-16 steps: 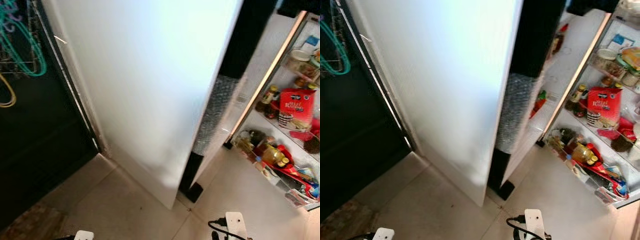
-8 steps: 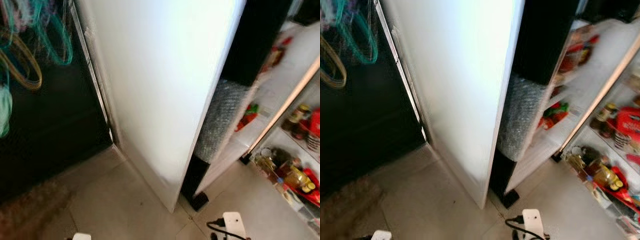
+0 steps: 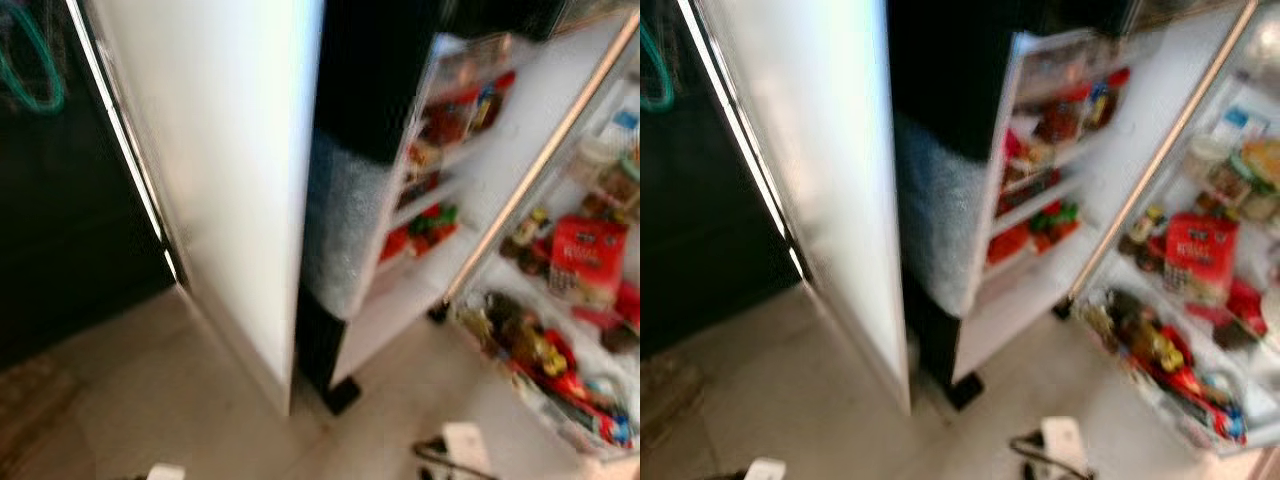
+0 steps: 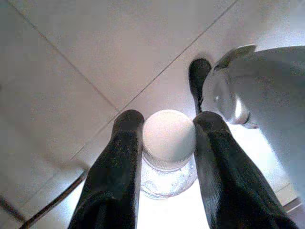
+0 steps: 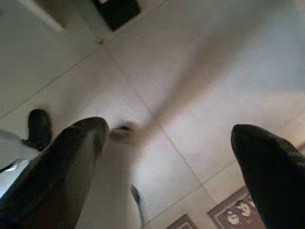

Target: Restocking fridge

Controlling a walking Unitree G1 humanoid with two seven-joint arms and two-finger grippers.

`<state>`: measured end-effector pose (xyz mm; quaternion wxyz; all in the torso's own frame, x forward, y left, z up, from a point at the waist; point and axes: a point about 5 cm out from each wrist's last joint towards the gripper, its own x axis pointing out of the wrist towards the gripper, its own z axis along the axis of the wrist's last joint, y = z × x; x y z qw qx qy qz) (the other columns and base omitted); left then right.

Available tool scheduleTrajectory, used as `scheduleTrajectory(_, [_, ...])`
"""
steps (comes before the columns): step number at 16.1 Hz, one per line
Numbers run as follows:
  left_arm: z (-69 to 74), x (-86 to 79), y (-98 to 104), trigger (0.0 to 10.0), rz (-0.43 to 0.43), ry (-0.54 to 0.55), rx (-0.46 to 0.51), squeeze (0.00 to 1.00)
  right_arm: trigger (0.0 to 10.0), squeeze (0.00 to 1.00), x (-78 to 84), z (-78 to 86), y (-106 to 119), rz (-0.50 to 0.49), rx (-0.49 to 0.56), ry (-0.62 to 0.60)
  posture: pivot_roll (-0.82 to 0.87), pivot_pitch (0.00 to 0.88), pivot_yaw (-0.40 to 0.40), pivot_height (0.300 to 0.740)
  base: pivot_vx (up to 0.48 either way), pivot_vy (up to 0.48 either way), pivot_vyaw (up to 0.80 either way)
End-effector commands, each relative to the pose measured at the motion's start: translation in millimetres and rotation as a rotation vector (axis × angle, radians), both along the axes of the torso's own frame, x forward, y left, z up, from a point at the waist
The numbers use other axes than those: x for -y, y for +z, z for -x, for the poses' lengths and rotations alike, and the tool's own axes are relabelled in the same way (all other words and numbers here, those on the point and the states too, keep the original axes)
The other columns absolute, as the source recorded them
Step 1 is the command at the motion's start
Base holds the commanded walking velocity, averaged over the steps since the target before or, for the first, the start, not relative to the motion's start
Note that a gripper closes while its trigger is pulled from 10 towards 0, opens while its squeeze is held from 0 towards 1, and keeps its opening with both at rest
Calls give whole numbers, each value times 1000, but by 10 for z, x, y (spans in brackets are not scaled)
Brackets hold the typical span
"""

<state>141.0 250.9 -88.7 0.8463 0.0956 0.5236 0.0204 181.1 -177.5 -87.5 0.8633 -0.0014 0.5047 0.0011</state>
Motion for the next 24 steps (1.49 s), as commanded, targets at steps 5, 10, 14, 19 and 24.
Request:
scheduleTrajectory(5, [19, 36, -19, 10000, 3, -13, -17, 0, 10000, 0, 129, 68, -17, 21, -25, -17, 67, 124, -50, 740, 0, -427, 277])
scheduleTrajectory(10, [25, 35, -21, 10000, 3, -11, -19, 0, 10000, 0, 128, 63, -13, 14, -23, 18, 67, 123, -51, 740, 0, -427, 0])
scheduleTrajectory(14, [25, 45, -24, 10000, 2, -18, -20, 0, 10000, 0, 127, 59, -11, 12, -25, 29, 64, 121, -48, 740, 0, -428, 0])
scheduleTrajectory(19, [25, 45, -24, 10000, 2, -18, -20, 0, 10000, 0, 128, 59, -11, 11, -25, 30, 64, 121, -48, 740, 0, -428, 0])
scheduleTrajectory(24, [45, 4, -18, 10000, -13, -23, -18, 0, 10000, 0, 124, 42, -2, 32, 4, 42, 61, 112, -41, 740, 0, -257, 0])
